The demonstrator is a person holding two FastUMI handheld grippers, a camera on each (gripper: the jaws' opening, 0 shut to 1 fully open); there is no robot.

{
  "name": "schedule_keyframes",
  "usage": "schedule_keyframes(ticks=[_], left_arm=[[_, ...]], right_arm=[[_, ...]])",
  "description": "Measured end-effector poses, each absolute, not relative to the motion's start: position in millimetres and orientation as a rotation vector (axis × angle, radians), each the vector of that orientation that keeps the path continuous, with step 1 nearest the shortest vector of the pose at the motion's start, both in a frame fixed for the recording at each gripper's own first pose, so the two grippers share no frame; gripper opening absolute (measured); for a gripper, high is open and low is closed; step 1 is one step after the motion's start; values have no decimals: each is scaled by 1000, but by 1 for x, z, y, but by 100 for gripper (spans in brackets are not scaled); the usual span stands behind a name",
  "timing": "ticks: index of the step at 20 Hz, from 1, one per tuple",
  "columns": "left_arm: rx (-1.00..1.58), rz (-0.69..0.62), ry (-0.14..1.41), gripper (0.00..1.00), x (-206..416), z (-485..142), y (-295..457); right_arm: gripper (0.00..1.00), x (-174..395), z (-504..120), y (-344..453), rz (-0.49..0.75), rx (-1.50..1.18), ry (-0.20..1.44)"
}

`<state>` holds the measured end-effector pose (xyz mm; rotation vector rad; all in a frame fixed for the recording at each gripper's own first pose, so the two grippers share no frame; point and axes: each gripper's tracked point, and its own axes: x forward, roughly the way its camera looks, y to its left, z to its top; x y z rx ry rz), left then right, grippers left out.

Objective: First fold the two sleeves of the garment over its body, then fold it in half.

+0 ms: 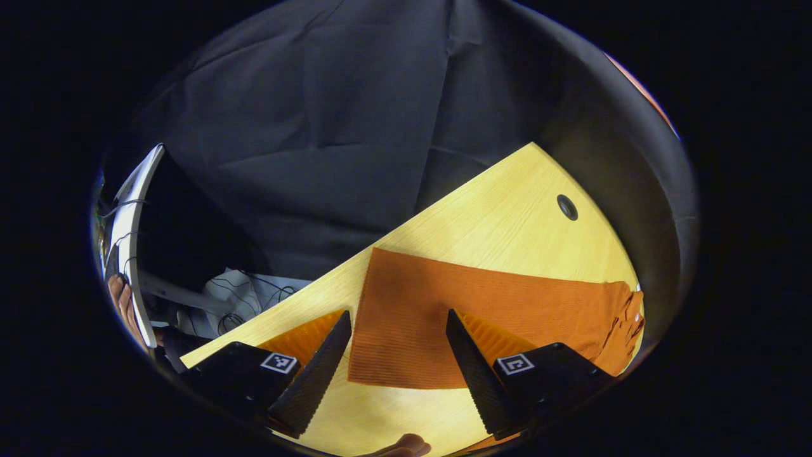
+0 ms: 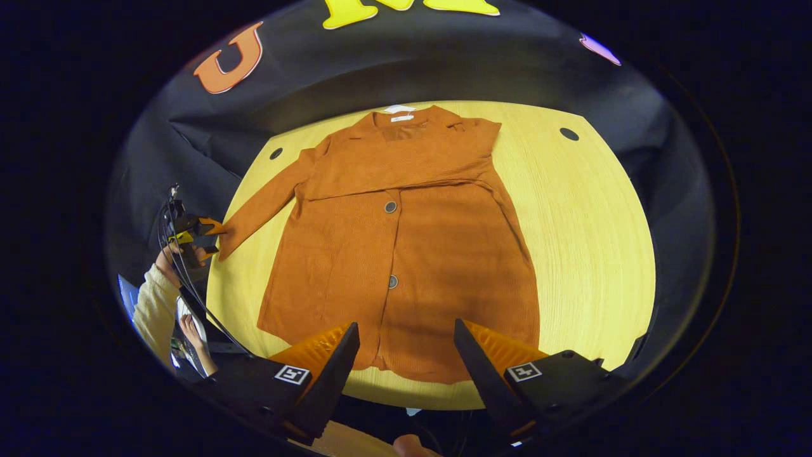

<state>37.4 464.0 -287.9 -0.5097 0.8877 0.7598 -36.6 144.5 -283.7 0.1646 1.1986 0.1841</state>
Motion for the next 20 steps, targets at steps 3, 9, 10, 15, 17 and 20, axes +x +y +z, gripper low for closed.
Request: schedule_keyframes(ticks=[3,9,10,15,17,20], left_arm=[[-495,761,958,95,49,-291,464],[-454,664,1164,93,53,-294,463],[-456,656,1184,84,52,-296,466],[-508,659,1264,93,53,-297,468],[-516,655,1286,93,53,-297,468],[-511,628,1315,90,53,-296,467]], right_arm=[[96,-34,-282,143,174,168,1196],[96,-32,-287,144,167,185,1217],[96,-32,-288,144,166,190,1222],[96,-31,-293,141,154,244,1228],[96,-34,-296,138,145,263,1238],[96,-35,-297,134,138,290,1238]])
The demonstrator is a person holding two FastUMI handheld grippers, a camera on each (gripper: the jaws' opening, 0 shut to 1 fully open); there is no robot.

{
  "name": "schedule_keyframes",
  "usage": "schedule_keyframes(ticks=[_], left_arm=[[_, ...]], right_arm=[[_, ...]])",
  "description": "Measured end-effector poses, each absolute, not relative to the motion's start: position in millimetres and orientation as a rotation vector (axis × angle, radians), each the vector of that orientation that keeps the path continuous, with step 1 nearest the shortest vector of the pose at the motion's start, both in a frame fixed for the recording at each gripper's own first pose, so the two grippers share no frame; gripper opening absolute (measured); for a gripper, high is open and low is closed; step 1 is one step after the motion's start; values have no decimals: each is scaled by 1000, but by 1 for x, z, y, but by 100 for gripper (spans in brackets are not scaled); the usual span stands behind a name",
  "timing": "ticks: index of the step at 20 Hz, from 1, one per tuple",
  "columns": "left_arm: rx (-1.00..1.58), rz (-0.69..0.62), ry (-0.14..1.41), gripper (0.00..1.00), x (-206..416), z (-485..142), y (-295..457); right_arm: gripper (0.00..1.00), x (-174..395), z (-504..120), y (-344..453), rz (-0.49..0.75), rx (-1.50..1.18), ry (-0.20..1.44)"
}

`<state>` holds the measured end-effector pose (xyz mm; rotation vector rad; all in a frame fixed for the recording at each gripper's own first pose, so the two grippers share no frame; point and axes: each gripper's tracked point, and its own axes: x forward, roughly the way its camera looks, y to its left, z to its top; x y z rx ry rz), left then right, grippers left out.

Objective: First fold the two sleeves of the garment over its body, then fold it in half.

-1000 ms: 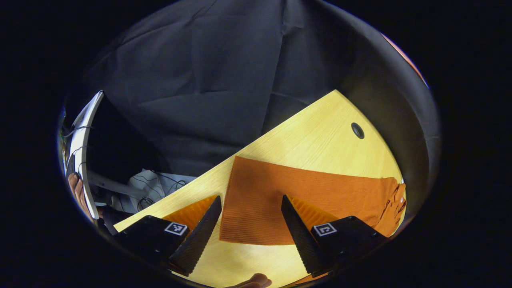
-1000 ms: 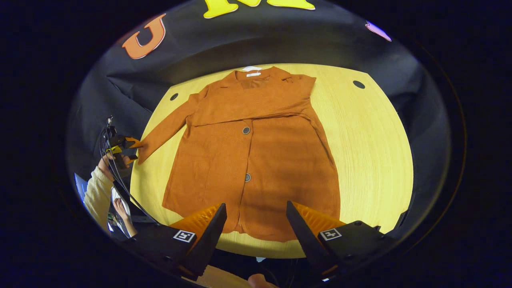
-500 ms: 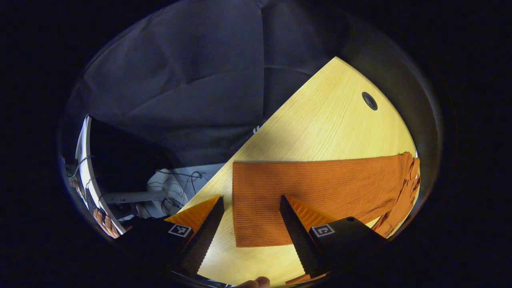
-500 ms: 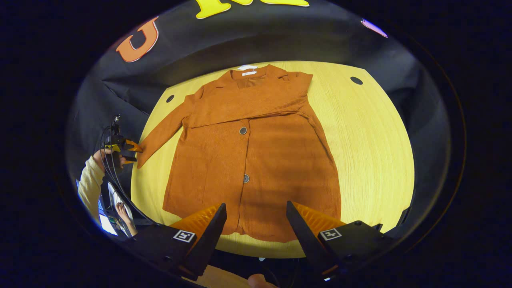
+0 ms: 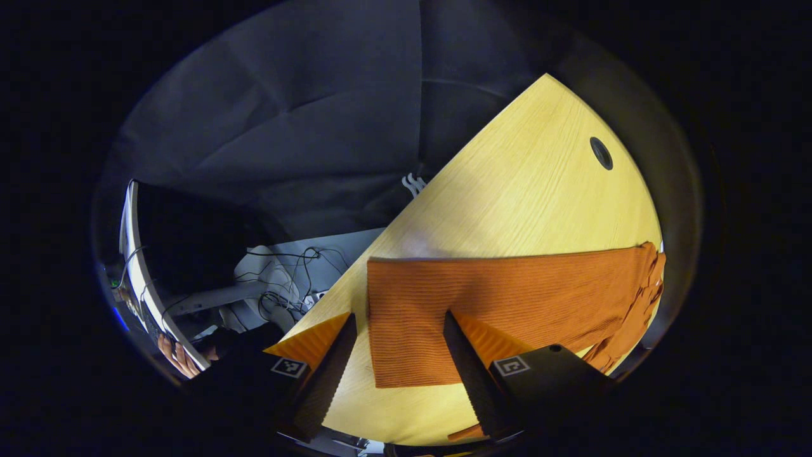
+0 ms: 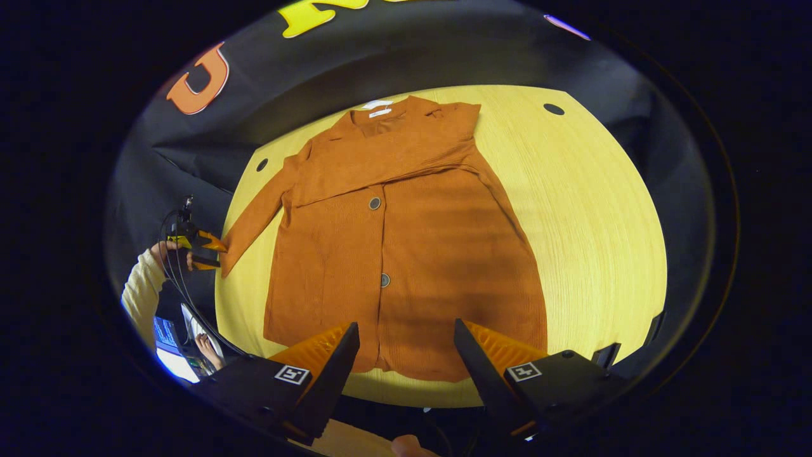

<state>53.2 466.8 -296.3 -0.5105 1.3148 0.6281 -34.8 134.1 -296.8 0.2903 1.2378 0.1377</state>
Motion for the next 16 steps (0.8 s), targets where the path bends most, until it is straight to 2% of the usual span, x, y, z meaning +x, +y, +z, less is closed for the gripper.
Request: schedule_keyframes(ticks=[1,2,3,5,6,7,9,16], left_arm=[[-514,629,1311,81,56,-298,466],[-516,623,1311,65,55,-295,465],[-516,619,1311,57,55,-295,465],[-537,610,1301,33,58,-295,462],[-546,604,1298,39,62,-295,459],[-538,593,1302,16,63,-294,458],[-509,559,1320,7,63,-293,457],[-458,523,1271,4,84,-261,428]], right_arm=[[96,-35,-297,133,133,297,1238],[96,-35,-298,129,130,300,1238],[96,-36,-298,127,126,303,1237],[96,-37,-299,123,119,308,1237],[96,-37,-299,121,118,311,1239],[96,-37,-299,121,119,314,1238],[96,-38,-298,119,124,309,1237],[96,-36,-295,115,155,314,1227]])
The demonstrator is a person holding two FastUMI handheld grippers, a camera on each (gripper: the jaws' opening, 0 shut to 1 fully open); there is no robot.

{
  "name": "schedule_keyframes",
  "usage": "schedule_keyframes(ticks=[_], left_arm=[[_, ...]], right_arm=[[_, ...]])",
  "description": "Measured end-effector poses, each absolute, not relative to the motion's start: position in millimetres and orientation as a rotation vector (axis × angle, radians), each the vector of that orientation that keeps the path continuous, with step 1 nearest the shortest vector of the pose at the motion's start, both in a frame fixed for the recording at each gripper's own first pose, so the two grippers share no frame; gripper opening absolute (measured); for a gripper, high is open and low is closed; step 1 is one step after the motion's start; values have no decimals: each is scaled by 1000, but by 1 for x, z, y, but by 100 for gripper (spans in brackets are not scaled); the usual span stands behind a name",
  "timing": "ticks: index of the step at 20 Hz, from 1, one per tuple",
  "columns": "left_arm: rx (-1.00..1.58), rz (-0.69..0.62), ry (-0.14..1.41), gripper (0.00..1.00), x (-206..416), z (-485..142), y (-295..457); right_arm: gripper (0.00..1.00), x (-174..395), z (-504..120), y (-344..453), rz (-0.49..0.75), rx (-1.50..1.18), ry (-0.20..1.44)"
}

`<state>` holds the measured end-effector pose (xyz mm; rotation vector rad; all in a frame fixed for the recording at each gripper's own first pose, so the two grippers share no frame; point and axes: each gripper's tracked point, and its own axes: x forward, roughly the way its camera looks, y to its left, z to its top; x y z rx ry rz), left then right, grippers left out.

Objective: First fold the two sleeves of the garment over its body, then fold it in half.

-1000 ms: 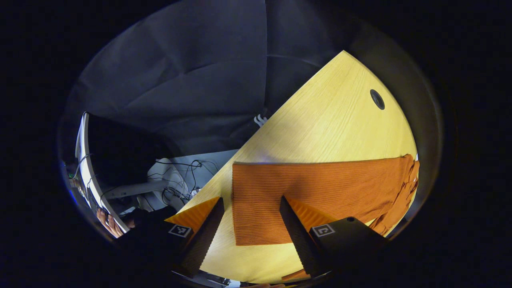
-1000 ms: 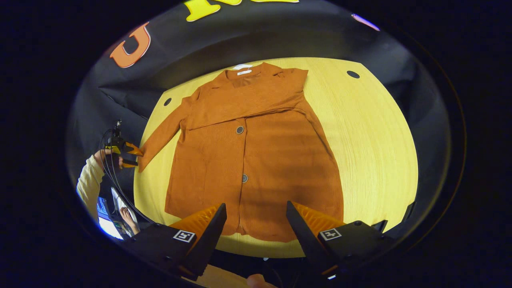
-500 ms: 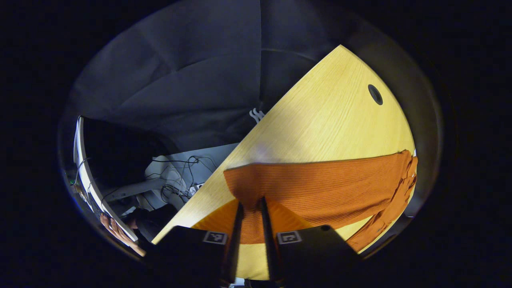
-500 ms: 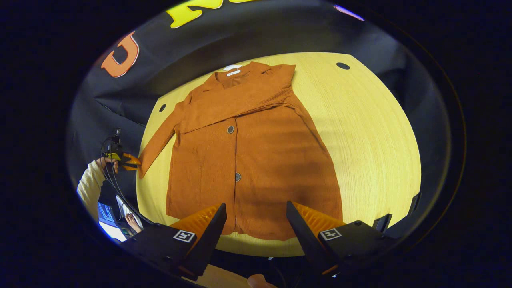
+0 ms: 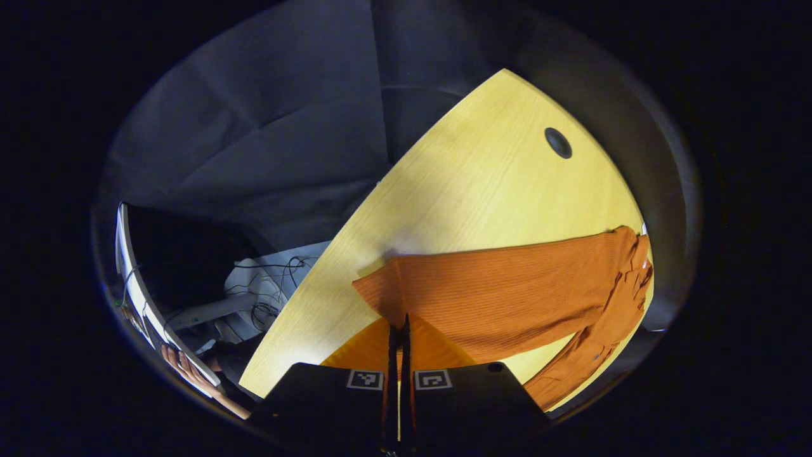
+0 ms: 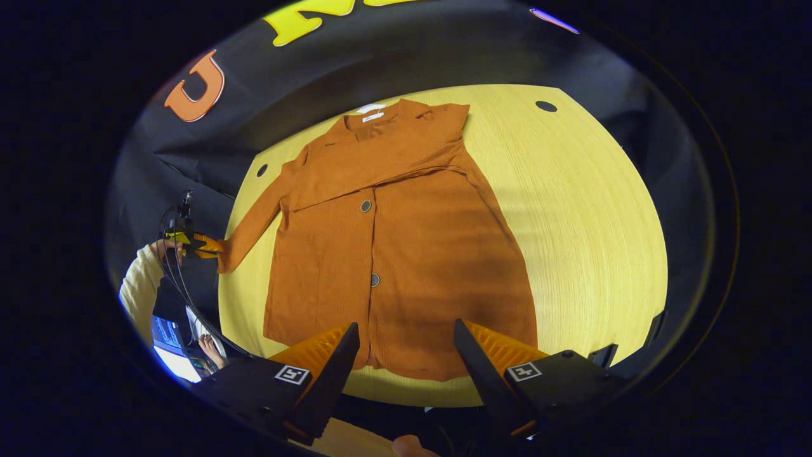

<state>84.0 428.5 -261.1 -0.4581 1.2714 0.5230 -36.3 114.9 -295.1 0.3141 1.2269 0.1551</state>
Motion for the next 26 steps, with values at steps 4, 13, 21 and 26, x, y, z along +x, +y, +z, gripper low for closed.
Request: schedule_keyframes(ticks=[4,13,21,26], left_arm=[[-385,471,1232,4,112,-231,398],[-257,291,1207,4,175,-202,271],[-186,192,1216,4,219,-216,160],[-150,100,1244,4,238,-234,80]], right_arm=[[96,-36,-298,107,157,331,1234],[96,-30,-297,77,148,346,1227],[96,-23,-292,47,148,351,1200],[96,-29,-301,23,130,369,1211]])
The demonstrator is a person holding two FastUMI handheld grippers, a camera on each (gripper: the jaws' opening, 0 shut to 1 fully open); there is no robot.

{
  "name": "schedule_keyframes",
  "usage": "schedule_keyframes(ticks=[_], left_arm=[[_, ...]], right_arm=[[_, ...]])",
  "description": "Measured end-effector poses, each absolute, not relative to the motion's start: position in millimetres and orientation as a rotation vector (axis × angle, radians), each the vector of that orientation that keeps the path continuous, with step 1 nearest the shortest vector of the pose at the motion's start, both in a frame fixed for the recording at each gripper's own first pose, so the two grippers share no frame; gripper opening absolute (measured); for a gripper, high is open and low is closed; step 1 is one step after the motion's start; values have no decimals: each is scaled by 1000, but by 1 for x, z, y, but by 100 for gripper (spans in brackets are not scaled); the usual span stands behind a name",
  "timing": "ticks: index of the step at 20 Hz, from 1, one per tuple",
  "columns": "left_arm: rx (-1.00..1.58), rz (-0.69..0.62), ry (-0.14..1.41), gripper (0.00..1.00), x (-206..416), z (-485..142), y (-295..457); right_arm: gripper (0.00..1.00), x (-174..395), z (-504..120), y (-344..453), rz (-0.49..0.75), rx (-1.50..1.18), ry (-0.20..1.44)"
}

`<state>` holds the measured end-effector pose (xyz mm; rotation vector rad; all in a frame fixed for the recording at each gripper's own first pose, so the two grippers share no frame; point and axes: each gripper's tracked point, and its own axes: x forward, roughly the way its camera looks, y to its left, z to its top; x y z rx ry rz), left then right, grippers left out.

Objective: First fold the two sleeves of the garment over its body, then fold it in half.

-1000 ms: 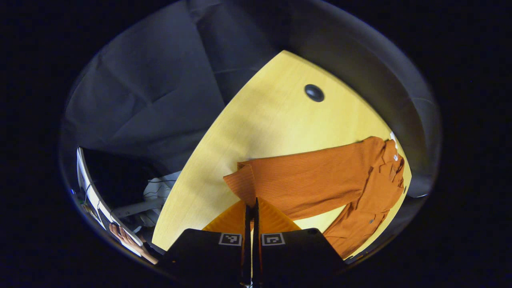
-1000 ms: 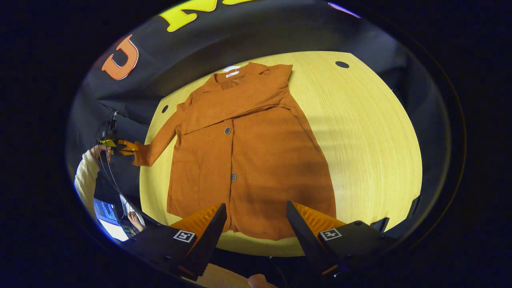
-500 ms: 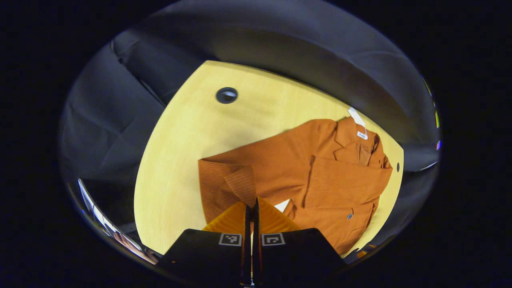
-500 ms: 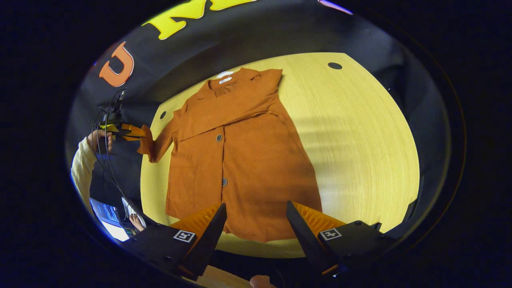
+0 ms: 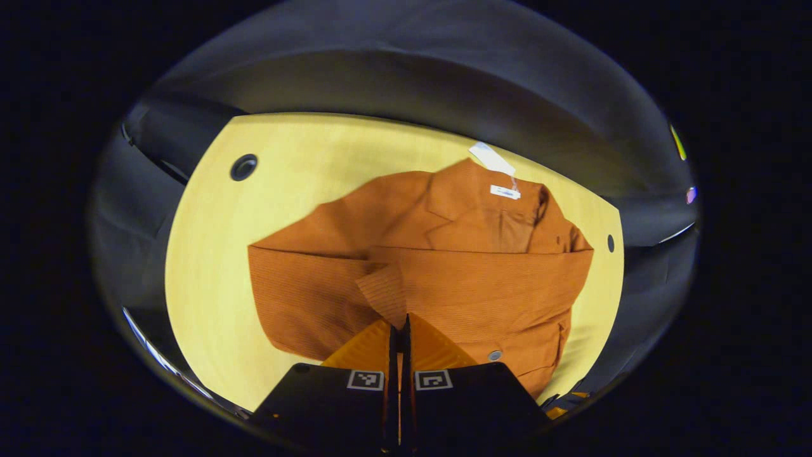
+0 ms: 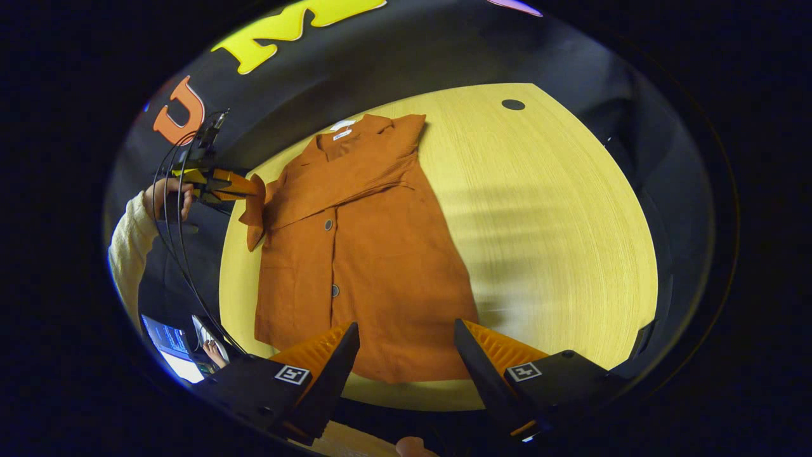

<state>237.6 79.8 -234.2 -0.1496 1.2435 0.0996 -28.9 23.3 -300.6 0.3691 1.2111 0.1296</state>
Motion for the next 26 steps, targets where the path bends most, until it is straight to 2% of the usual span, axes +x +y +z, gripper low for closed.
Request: schedule_keyframes(ticks=[13,20,22,26], left_arm=[[-120,-92,1285,4,263,-288,-109],[-144,-205,1181,5,287,-288,-178],[-138,-211,1183,8,286,-295,-181],[-245,-211,1171,21,284,-296,-198]], right_arm=[[96,-40,-333,-39,47,518,1254],[96,-47,-344,-57,24,540,1265],[94,-49,-349,-63,17,529,1263],[96,-52,-354,-71,-18,532,1252]])
